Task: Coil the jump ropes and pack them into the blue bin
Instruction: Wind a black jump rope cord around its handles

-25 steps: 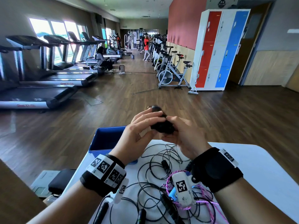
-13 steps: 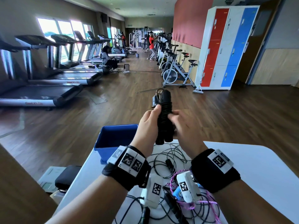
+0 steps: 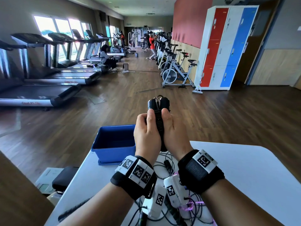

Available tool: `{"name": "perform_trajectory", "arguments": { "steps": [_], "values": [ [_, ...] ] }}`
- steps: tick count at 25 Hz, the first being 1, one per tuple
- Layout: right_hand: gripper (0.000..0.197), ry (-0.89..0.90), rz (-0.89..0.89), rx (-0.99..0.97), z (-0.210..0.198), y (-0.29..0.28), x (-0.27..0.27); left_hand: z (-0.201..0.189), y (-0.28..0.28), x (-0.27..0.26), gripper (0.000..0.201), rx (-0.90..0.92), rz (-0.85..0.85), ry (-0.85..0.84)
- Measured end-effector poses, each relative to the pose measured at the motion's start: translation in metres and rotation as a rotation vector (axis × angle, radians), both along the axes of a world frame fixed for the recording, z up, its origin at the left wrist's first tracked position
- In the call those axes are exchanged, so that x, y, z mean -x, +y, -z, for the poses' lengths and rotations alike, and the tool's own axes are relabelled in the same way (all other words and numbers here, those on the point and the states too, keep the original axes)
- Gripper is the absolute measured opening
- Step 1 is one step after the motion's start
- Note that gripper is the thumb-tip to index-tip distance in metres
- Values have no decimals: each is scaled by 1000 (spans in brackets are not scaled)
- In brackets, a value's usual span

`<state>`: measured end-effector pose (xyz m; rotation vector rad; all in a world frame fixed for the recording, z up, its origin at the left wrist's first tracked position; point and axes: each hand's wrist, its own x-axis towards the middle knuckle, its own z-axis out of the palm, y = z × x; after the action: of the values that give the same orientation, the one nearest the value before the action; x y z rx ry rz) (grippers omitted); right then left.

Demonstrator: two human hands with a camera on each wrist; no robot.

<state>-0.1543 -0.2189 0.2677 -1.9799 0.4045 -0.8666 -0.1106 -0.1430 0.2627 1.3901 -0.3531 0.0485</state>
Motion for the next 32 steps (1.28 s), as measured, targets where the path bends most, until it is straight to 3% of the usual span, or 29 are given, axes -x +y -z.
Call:
{"name": "perform_trajectory", "arguments": {
  "steps": [4, 10, 17, 22, 27, 32],
  "values": [
    [57, 10, -3, -8, 8, 2, 0, 1, 3, 0, 45, -7, -12, -14],
    [49, 36, 7, -2, 14, 1, 4, 7, -2, -11, 65, 16, 77, 140],
    [67, 23, 24, -119, 31, -3, 3, 7, -6, -8, 53, -84, -2, 67],
    [53, 43, -19, -99, 25, -5, 1, 15, -5, -11, 55, -63, 8, 84],
    [54, -18, -21, -120, 4, -19, -8, 3, -1, -26, 44, -28, 226, 118],
    [23, -119, 60, -210, 8, -32, -5, 8, 13, -31, 27, 14, 441, 142]
  ]
}}
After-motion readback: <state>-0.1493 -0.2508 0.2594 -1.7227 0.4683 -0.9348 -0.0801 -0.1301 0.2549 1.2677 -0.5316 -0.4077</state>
